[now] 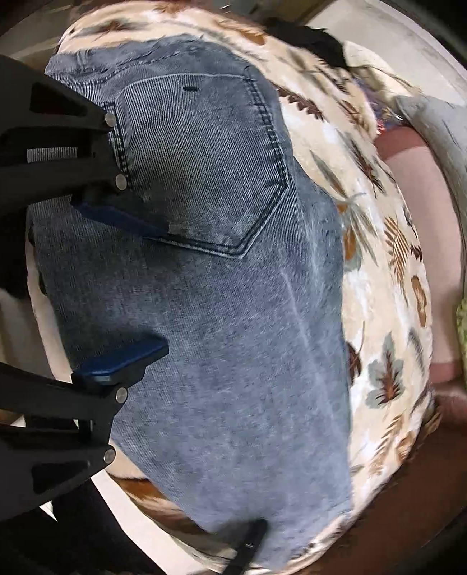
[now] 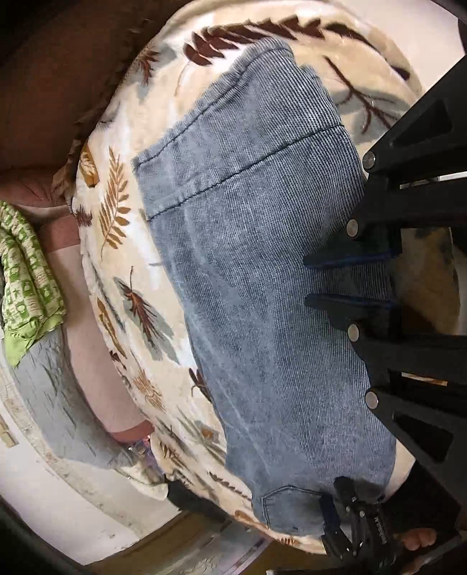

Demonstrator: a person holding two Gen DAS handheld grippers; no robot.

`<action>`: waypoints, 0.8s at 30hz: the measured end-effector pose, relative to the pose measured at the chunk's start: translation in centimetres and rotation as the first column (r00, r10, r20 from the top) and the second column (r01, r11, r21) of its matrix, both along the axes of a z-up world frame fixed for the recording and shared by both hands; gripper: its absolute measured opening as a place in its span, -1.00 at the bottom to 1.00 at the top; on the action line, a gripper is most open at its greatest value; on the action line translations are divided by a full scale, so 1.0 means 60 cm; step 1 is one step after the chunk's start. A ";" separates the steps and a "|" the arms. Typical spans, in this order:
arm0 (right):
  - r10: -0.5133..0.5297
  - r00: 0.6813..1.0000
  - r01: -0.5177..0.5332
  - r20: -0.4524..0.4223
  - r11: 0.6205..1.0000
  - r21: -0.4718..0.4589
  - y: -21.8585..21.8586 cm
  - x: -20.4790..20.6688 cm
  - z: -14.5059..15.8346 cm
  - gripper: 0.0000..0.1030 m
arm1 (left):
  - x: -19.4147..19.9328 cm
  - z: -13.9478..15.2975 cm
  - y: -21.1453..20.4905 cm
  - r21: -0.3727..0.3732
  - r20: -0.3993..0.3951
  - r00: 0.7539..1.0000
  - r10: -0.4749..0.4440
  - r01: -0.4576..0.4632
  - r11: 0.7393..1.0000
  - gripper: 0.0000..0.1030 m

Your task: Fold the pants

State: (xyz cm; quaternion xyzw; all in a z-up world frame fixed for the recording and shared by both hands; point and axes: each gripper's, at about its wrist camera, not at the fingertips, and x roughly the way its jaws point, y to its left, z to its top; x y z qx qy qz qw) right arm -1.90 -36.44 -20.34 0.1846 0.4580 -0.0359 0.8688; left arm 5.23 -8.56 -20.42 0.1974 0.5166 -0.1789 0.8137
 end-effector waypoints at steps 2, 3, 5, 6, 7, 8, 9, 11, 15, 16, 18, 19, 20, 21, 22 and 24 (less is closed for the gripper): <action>-0.009 1.000 0.008 0.023 0.999 0.047 -0.017 -0.007 0.011 -0.66 | 0.002 0.007 0.006 -0.009 -0.040 0.999 0.019 -0.020 1.000 0.19; -0.031 0.999 0.028 0.032 0.996 0.080 -0.030 -0.012 0.018 -0.66 | 0.003 0.012 0.007 -0.020 -0.057 0.998 0.030 -0.031 0.999 0.19; -0.095 0.993 0.082 0.066 0.982 0.172 -0.072 -0.026 0.044 -0.66 | -0.001 0.031 0.012 -0.032 -0.046 0.999 0.028 -0.030 0.999 0.19; -0.125 0.988 0.103 0.094 0.974 0.203 -0.092 -0.036 0.057 -0.66 | -0.002 0.036 0.010 -0.031 -0.031 0.999 0.021 -0.022 0.999 0.19; -0.164 0.979 0.131 0.124 0.963 0.236 -0.118 -0.050 0.072 -0.66 | -0.005 0.045 0.007 -0.035 -0.016 1.000 0.007 -0.008 0.999 0.19; -0.203 0.969 0.160 0.139 0.949 0.272 -0.148 -0.066 0.083 -0.60 | -0.008 0.055 0.000 -0.046 -0.006 1.000 -0.010 0.010 0.999 0.19; -0.229 0.964 0.180 0.138 0.937 0.300 -0.170 -0.074 0.087 -0.33 | -0.011 0.062 -0.008 -0.061 0.000 1.000 -0.026 0.026 0.998 0.19; -0.302 0.945 0.237 0.123 0.896 0.375 -0.218 -0.104 0.085 0.09 | -0.014 0.071 -0.027 -0.098 -0.003 0.999 -0.051 0.050 0.994 0.21; -0.375 0.924 0.299 0.074 0.831 0.469 -0.268 -0.127 0.058 0.09 | -0.010 0.067 -0.077 -0.129 -0.038 0.996 -0.078 0.072 0.989 0.24; -0.370 0.927 0.293 0.056 0.810 0.508 -0.272 -0.126 0.044 0.09 | -0.004 0.065 -0.090 -0.134 -0.045 0.995 -0.086 0.079 0.988 0.24; -0.341 0.940 0.275 0.014 0.781 0.561 -0.273 -0.117 0.022 0.09 | -0.002 0.062 -0.114 -0.135 -0.048 0.995 -0.090 0.083 0.987 0.24; -0.334 0.943 0.278 -0.009 0.769 0.576 -0.273 -0.109 0.010 0.09 | 0.003 0.060 -0.124 -0.135 -0.048 0.995 -0.091 0.084 0.987 0.24; -0.333 0.943 0.281 -0.019 0.763 0.583 -0.273 -0.107 0.003 0.09 | 0.008 0.055 -0.132 -0.137 -0.053 0.994 -0.091 0.083 0.987 0.24; -0.326 0.945 0.282 -0.036 0.752 0.595 -0.273 -0.101 -0.006 0.09 | 0.016 0.046 -0.140 -0.137 -0.064 0.994 -0.084 0.074 0.988 0.25; -0.324 0.945 0.284 -0.043 0.750 0.597 -0.270 -0.099 -0.008 0.09 | 0.018 0.040 -0.143 -0.132 -0.074 0.995 -0.070 0.060 0.989 0.25; -0.314 0.948 0.287 -0.059 0.755 0.590 -0.265 -0.094 -0.015 0.09 | 0.032 0.015 -0.148 -0.116 -0.101 0.994 -0.037 0.025 0.993 0.25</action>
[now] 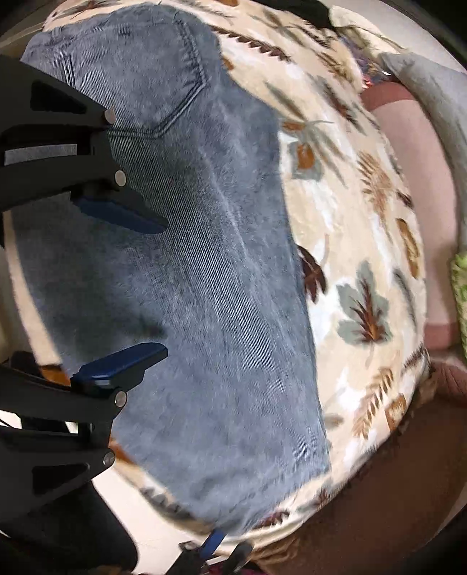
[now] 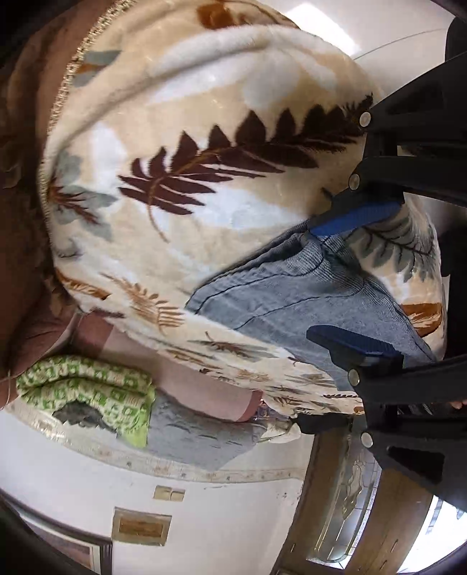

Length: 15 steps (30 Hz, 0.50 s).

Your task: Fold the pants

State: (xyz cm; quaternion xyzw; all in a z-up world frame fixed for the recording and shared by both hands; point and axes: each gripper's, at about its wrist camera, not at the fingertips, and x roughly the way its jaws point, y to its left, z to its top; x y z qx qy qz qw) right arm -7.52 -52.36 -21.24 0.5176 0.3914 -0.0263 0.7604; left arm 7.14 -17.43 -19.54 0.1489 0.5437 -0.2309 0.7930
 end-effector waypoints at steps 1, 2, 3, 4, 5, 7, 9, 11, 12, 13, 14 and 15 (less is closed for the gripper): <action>0.006 1.000 -0.006 -0.011 1.000 -0.004 0.003 0.004 -0.004 0.09 | 0.003 -0.012 0.001 0.013 -0.017 1.000 0.009 -0.009 1.000 0.25; 0.015 0.999 -0.015 -0.034 1.000 -0.007 0.007 0.008 -0.009 0.09 | 0.002 -0.020 0.002 0.018 -0.011 1.000 0.008 -0.008 1.000 0.26; 0.017 0.999 -0.017 -0.045 1.000 -0.008 0.005 0.004 -0.013 0.09 | -0.002 -0.017 0.002 0.020 0.009 1.000 0.000 -0.001 1.000 0.28; 0.017 0.998 -0.018 -0.058 1.000 -0.006 0.007 0.006 -0.017 0.09 | -0.007 -0.015 0.000 0.034 0.019 1.000 -0.011 0.010 0.999 0.30; 0.018 0.998 -0.018 -0.058 1.000 -0.002 0.006 0.006 -0.018 0.09 | -0.009 -0.015 -0.001 0.045 0.020 1.000 -0.020 0.019 0.999 0.30; 0.018 0.998 -0.017 -0.066 1.000 0.007 0.006 0.007 -0.022 0.10 | -0.007 -0.013 0.001 0.036 0.008 1.000 -0.010 0.010 0.999 0.30; 0.031 0.996 -0.029 -0.081 0.999 0.022 0.008 0.008 -0.029 0.12 | -0.002 -0.009 0.005 0.016 -0.009 1.000 0.008 -0.008 1.000 0.30; 0.054 0.995 -0.053 -0.086 0.998 0.017 0.016 0.014 -0.029 0.12 | -0.003 -0.002 0.009 -0.002 0.000 1.000 0.015 -0.015 1.000 0.30; 0.048 0.994 -0.048 -0.097 0.999 -0.002 0.019 0.017 -0.030 0.12 | -0.003 0.002 0.009 -0.005 0.012 1.000 0.010 -0.010 1.000 0.30; 0.031 0.995 -0.032 -0.097 0.999 -0.007 0.017 0.018 -0.031 0.12 | -0.002 0.000 0.009 0.000 0.016 1.000 0.001 -0.001 1.000 0.30; 0.023 0.995 -0.023 -0.093 1.000 0.000 0.016 0.019 -0.033 0.13 | -0.001 -0.005 0.007 0.012 0.009 1.000 -0.002 0.002 1.000 0.30; 0.018 0.996 -0.017 -0.086 1.000 0.004 0.014 0.021 -0.035 0.13 | 0.001 -0.011 0.007 0.019 -0.003 1.000 0.003 -0.003 1.000 0.30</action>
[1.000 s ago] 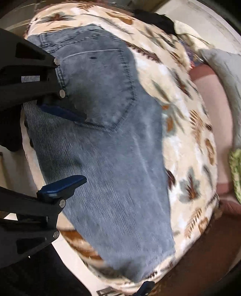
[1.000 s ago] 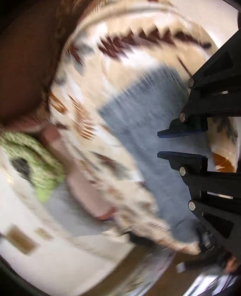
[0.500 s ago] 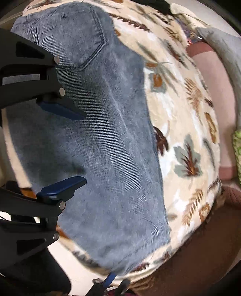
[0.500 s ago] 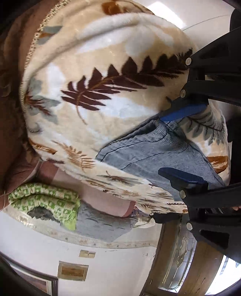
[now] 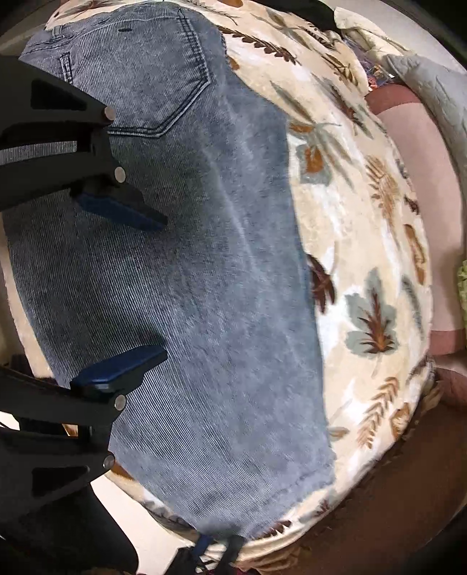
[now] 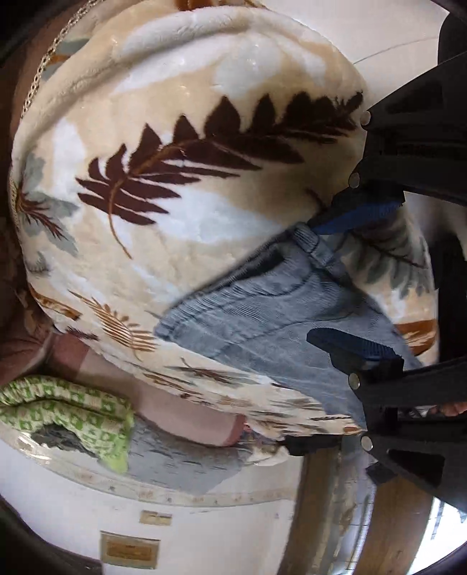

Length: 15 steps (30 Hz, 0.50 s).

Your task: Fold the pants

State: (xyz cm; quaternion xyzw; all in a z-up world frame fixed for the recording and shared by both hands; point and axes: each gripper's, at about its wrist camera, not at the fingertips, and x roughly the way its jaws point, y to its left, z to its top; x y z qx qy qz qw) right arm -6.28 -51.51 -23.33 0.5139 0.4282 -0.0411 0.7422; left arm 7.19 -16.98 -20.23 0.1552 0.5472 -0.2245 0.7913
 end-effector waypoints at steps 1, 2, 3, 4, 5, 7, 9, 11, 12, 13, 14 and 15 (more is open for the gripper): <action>-0.005 1.000 0.005 0.014 1.000 0.002 -0.002 0.004 -0.002 0.13 | 0.001 -0.004 0.002 -0.004 -0.004 1.000 0.004 -0.004 1.000 0.31; -0.007 1.000 0.007 0.020 1.000 0.000 -0.003 0.007 -0.003 0.13 | -0.001 -0.005 0.003 -0.010 0.011 1.000 -0.001 0.001 1.000 0.33; -0.006 1.000 0.006 0.023 1.000 -0.006 -0.002 0.009 -0.002 0.07 | -0.003 -0.006 0.002 -0.006 0.016 1.000 -0.008 0.009 1.000 0.35; -0.007 1.000 0.008 0.024 1.000 -0.027 -0.002 0.012 0.001 -0.05 | -0.004 -0.006 0.000 -0.002 0.018 1.000 -0.012 0.012 1.000 0.35; -0.004 1.000 0.005 0.016 0.998 -0.069 0.000 0.014 0.005 -0.40 | -0.002 -0.005 0.002 -0.008 0.011 1.000 -0.011 0.011 1.000 0.35; -0.003 1.000 0.004 0.012 0.995 -0.097 0.004 0.018 0.010 -0.42 | 0.003 -0.002 0.006 -0.030 -0.009 1.000 0.003 -0.004 1.000 0.35; 0.004 1.000 -0.001 0.022 0.990 -0.143 0.013 0.022 0.022 -0.46 | 0.012 0.002 0.017 -0.052 -0.027 0.999 0.034 -0.036 0.998 0.35; 0.016 0.999 -0.005 0.052 0.978 -0.206 0.026 0.026 0.042 -0.47 | 0.018 0.005 0.027 -0.063 -0.034 0.998 0.057 -0.059 0.996 0.35; 0.022 0.998 -0.007 0.061 0.972 -0.235 0.032 0.028 0.051 -0.48 | 0.021 0.007 0.033 -0.062 -0.030 0.997 0.067 -0.069 0.996 0.35; 0.034 0.997 -0.013 0.072 0.961 -0.277 0.041 0.032 0.062 -0.48 | 0.023 0.008 0.038 -0.053 -0.023 0.997 0.079 -0.080 0.995 0.35; 0.047 0.996 -0.020 0.079 0.952 -0.304 0.049 0.035 0.069 -0.48 | 0.025 0.008 0.044 -0.044 -0.019 0.996 0.092 -0.093 0.995 0.35; 0.068 0.994 -0.034 0.086 0.937 -0.347 0.061 0.040 0.080 -0.48 | 0.028 0.006 0.049 -0.041 -0.024 0.995 0.099 -0.100 0.994 0.35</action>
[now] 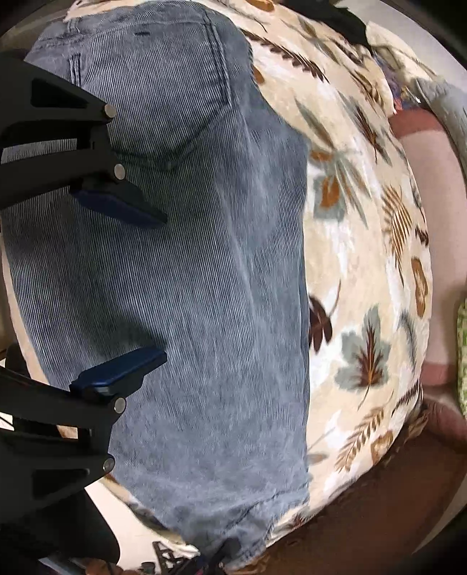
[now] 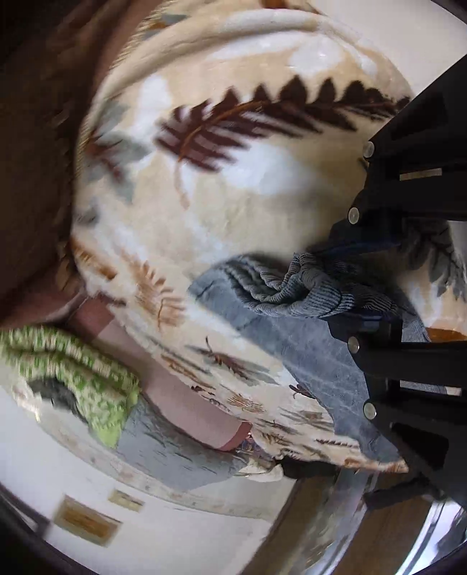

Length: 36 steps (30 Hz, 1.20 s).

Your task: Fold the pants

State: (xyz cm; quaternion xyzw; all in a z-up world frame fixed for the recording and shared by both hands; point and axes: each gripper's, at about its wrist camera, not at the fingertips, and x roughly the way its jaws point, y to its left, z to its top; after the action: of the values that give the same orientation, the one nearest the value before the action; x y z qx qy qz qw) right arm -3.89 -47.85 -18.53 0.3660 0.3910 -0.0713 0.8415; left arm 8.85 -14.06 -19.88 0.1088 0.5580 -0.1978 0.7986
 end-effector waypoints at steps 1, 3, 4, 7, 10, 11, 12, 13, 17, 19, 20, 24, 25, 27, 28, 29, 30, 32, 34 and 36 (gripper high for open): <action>0.012 1.000 -0.012 0.006 1.000 -0.027 0.009 0.002 0.006 -0.48 | 0.001 -0.002 0.004 0.000 -0.010 1.000 0.005 -0.005 1.000 0.35; 0.061 0.998 -0.058 0.028 0.994 -0.093 0.038 0.011 0.025 -0.49 | 0.001 -0.002 0.016 -0.005 -0.021 1.000 0.020 -0.020 1.000 0.35; 0.090 0.995 -0.085 0.038 0.989 -0.120 0.055 0.017 0.032 -0.50 | 0.000 0.001 0.024 -0.014 -0.023 0.999 0.031 -0.032 0.999 0.35; 0.202 0.979 -0.188 0.033 0.953 -0.235 0.121 0.039 0.048 -0.51 | 0.005 0.007 0.048 -0.040 -0.037 0.997 0.065 -0.066 0.997 0.35; 0.292 0.957 -0.277 0.002 0.912 -0.301 0.175 0.057 0.049 -0.51 | 0.010 0.017 0.076 -0.055 -0.031 0.994 0.101 -0.103 0.993 0.35; 0.330 0.944 -0.316 -0.013 0.892 -0.324 0.199 0.064 0.048 -0.51 | 0.010 0.021 0.086 -0.059 -0.029 0.993 0.114 -0.116 0.992 0.35; 0.358 0.933 -0.344 -0.023 0.875 -0.339 0.217 0.068 0.046 -0.51 | 0.011 0.025 0.096 -0.065 -0.026 0.991 0.129 -0.130 0.989 0.35; 0.393 0.919 -0.378 -0.031 0.856 -0.353 0.238 0.073 0.045 -0.51 | 0.012 0.029 0.106 -0.072 -0.024 0.990 0.140 -0.141 0.987 0.35; 0.520 0.853 -0.499 -0.040 0.791 -0.355 0.316 0.081 0.038 -0.51 | 0.019 0.044 0.143 -0.084 -0.003 0.983 0.184 -0.183 0.979 0.35; 0.581 0.813 -0.559 -0.047 0.755 -0.342 0.353 0.081 0.030 -0.51 | 0.024 0.050 0.162 -0.085 0.011 0.978 0.210 -0.208 0.974 0.35; 0.614 0.788 -0.595 -0.058 0.733 -0.330 0.377 0.081 0.023 -0.51 | 0.026 0.052 0.171 -0.087 0.015 0.975 0.223 -0.221 0.971 0.35; 0.672 0.719 -0.689 -0.179 0.653 -0.315 0.438 0.083 -0.015 -0.24 | 0.036 0.053 0.199 -0.088 0.015 0.961 0.275 -0.272 0.958 0.35; 0.697 0.696 -0.709 -0.170 0.631 -0.314 0.442 0.078 -0.009 -0.18 | 0.037 0.053 0.204 -0.091 0.011 0.960 0.281 -0.279 0.956 0.35; 0.722 0.688 -0.708 -0.072 0.648 -0.281 0.425 0.069 0.014 0.09 | 0.036 0.052 0.207 -0.095 0.009 0.959 0.283 -0.281 0.955 0.35; 0.726 0.687 -0.704 0.037 0.677 -0.214 0.402 0.061 0.031 0.11 | 0.035 0.052 0.205 -0.094 0.009 0.960 0.280 -0.278 0.956 0.35; 0.711 0.698 -0.691 0.087 0.700 -0.180 0.384 0.059 0.040 0.13 | 0.033 0.053 0.201 -0.095 0.011 0.963 0.271 -0.269 0.959 0.35; 0.671 0.729 -0.652 0.137 0.741 -0.157 0.360 0.056 0.049 0.14 | 0.032 0.054 0.195 -0.097 0.012 0.965 0.263 -0.260 0.961 0.35; 0.595 0.791 -0.574 0.143 0.802 -0.166 0.332 0.057 0.053 0.14 | 0.028 0.058 0.176 -0.101 0.018 0.971 0.237 -0.234 0.967 0.35; 0.506 0.859 -0.488 0.080 0.856 -0.171 0.306 0.065 0.039 0.04 | 0.022 0.063 0.150 -0.098 0.030 0.981 0.192 -0.189 0.977 0.35; 0.443 0.896 -0.438 -0.020 0.878 -0.191 0.287 0.073 0.014 -0.62 | 0.016 0.069 0.119 -0.081 0.059 0.987 0.147 -0.142 0.987 0.35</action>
State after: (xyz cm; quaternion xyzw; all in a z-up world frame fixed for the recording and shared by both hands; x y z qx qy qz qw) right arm 0.49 -30.63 -17.67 0.1863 0.4452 0.0890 0.8713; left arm 9.83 -6.95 -15.76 0.0439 0.5303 -0.1570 0.8320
